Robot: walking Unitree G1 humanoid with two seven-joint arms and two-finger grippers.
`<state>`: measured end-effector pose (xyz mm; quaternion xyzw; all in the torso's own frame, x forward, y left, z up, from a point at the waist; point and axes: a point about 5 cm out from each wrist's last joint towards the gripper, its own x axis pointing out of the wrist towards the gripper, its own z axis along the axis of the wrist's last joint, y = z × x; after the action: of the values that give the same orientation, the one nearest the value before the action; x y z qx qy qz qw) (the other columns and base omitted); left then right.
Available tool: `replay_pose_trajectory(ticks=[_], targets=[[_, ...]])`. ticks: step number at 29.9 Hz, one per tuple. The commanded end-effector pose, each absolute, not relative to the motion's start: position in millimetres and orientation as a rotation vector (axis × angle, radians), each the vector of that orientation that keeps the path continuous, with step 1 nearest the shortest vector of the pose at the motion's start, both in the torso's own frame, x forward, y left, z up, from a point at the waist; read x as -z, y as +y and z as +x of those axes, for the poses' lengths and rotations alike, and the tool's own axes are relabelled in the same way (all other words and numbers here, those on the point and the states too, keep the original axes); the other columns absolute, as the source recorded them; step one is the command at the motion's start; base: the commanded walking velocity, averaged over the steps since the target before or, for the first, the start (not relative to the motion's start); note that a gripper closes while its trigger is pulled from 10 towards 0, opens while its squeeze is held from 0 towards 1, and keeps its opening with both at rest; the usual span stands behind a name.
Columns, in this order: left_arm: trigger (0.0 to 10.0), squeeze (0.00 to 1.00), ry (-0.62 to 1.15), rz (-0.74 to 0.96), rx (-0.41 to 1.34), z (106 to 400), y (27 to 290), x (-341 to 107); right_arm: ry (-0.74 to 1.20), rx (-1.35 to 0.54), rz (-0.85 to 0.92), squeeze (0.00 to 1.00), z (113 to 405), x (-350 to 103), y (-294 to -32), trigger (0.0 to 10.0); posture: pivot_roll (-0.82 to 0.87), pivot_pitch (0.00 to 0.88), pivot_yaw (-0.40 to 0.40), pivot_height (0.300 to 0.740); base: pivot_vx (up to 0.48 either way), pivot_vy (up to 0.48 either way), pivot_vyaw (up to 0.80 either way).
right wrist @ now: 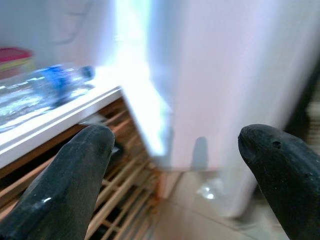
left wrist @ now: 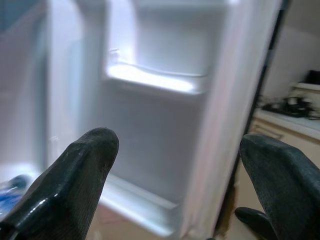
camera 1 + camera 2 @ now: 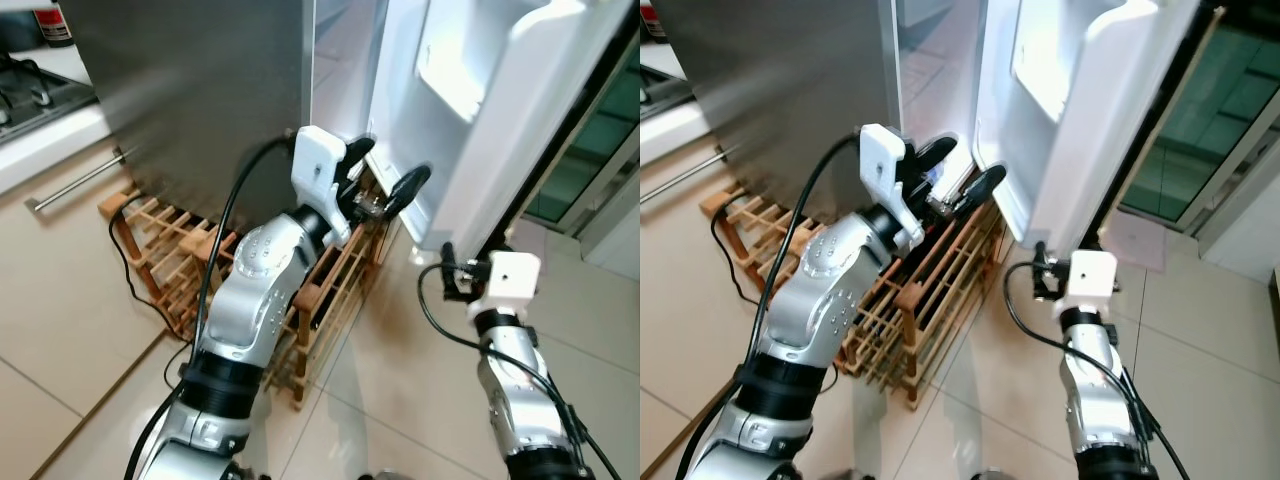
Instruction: Restocking fridge
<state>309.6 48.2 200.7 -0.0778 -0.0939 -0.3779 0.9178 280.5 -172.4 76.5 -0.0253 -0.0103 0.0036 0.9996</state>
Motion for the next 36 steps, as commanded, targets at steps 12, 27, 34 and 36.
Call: replay_pose_trajectory(ticks=[12,27,34,36], targets=[[10.0,0.0,-0.05,-0.039,0.423,320,94,-151,-0.056,0.098,-0.143,0.02,315,-101,-207,10.0,0.09,0.0,-0.048,0.736,0.0,0.0,0.0],[10.0,0.0,-0.022,-0.05,0.323,306,91,-130,-0.053,0.126,-0.16,0.08,314,-94,-211,10.0,0.09,0.0,-0.049,0.736,0.241,-0.206,0.4],[10.0,0.0,-0.043,-0.053,0.248,309,95,-134,-0.044,0.122,-0.165,0.09,316,-93,-214,10.0,0.09,0.0,-0.05,0.736,0.399,-0.26,0.5],[10.0,0.0,-0.037,-0.063,0.219,310,97,-134,-0.033,0.119,-0.158,0.05,318,-93,-215,10.0,0.09,0.0,-0.049,0.74,0.231,0.0,0.22]])
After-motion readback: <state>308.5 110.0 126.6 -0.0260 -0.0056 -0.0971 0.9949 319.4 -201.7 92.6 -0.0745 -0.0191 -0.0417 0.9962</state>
